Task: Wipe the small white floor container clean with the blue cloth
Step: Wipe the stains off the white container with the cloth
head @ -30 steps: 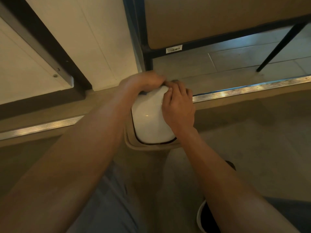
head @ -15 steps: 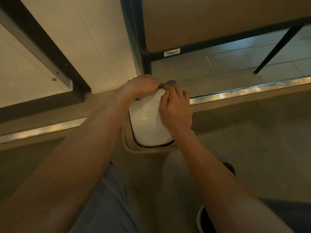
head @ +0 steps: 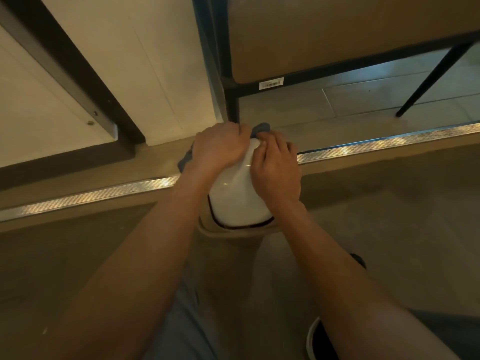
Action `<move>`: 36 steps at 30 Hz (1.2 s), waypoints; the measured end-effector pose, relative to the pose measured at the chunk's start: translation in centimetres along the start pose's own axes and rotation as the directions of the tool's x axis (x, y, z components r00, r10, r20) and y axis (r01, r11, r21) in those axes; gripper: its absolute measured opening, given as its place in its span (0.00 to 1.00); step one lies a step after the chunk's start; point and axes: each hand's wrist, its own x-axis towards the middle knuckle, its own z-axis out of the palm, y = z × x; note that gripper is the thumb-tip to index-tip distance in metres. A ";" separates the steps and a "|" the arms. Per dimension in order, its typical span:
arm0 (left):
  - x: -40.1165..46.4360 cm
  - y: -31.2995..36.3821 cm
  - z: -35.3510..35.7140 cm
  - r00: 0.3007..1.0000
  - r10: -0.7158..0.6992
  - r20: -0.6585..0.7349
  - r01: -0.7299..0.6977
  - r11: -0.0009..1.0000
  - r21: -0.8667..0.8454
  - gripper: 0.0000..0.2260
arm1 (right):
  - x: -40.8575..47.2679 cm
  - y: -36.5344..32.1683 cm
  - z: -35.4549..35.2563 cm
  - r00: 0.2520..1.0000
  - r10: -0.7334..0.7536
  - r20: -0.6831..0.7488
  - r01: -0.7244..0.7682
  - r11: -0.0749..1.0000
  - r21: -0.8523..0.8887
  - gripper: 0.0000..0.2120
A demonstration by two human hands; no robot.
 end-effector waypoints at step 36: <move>-10.2 -4.0 1.2 0.922 0.105 -0.373 -0.236 0.917 -0.323 0.20 | -0.1 0.5 -1.6 0.985 0.130 0.112 -0.168 0.865 0.473 0.21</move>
